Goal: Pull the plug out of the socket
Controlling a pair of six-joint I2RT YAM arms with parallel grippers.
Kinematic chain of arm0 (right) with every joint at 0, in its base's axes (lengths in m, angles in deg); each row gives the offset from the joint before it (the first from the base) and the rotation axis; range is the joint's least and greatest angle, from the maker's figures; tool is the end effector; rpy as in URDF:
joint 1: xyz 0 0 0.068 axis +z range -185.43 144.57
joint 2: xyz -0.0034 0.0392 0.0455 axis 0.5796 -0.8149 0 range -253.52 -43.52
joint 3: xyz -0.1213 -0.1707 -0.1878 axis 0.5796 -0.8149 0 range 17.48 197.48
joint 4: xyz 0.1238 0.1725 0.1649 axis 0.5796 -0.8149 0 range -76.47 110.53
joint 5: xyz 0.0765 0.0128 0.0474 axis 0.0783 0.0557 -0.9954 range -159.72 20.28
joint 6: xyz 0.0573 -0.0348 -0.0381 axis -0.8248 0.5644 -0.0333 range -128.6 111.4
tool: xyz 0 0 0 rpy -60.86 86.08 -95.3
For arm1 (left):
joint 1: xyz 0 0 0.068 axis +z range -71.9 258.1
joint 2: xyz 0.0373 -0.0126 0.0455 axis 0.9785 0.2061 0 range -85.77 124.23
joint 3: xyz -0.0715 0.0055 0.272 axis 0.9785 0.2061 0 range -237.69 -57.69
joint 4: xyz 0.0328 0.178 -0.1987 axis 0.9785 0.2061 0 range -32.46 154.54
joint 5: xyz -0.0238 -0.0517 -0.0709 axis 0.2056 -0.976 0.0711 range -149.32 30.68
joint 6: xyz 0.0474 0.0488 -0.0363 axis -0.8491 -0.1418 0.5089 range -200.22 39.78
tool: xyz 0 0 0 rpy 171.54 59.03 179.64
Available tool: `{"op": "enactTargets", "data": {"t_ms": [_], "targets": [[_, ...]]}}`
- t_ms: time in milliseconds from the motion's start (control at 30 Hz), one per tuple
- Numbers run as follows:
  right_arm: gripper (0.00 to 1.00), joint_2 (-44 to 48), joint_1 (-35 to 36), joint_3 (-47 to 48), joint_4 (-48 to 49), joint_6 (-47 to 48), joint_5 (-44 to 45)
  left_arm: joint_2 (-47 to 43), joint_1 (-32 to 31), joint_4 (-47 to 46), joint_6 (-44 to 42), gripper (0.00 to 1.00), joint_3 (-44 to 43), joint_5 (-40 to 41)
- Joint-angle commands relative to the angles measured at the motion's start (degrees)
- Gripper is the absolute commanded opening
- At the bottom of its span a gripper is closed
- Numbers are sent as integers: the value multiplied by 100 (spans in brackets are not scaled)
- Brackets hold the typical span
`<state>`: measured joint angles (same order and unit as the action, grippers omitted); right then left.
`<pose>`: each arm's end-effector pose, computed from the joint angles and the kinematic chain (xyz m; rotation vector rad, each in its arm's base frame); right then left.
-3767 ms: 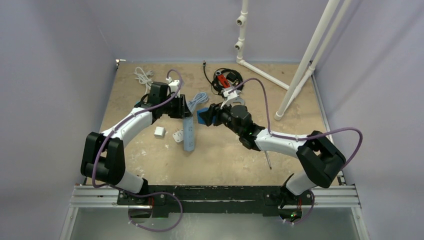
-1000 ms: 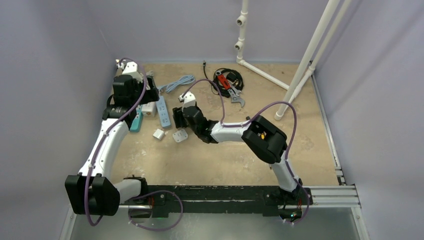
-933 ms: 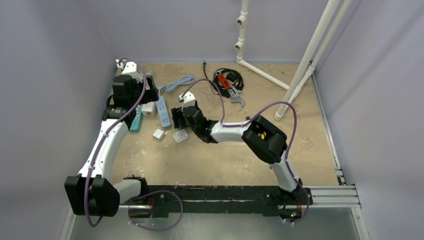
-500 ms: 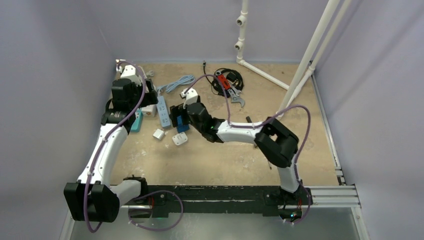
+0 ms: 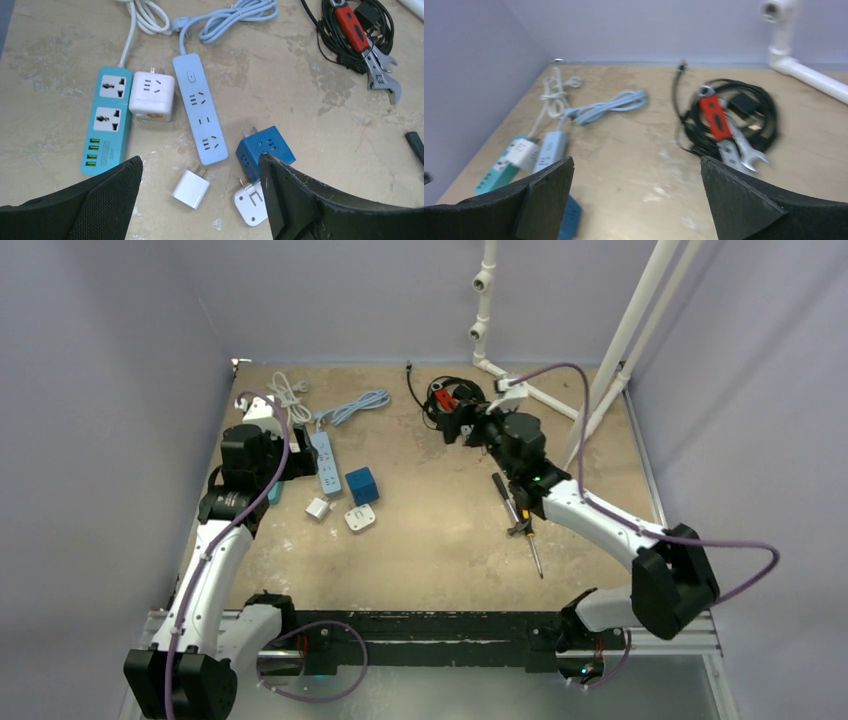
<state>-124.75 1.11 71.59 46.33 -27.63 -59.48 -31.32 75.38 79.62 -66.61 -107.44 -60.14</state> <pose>0.3037 0.2105 0.3180 -0.1063 1.6238 0.6099 0.2426 -0.0126 0.3116 -0.1849 2.0354 -0.1931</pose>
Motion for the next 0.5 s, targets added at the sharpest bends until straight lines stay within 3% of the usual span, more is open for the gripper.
{"op": "enactTargets", "data": {"t_ms": [0,267,467], "targets": [[99,1021,-640,-539,-206,-221,-67,-346,-71,75,-177,85,93,-101],[99,2659,-760,-764,-384,-194,1716,-342,-80,39,-181,85,90,-263],[99,3133,-753,-1012,-230,-223,1810,-390,-83,32,-199,85,97,-261]]}}
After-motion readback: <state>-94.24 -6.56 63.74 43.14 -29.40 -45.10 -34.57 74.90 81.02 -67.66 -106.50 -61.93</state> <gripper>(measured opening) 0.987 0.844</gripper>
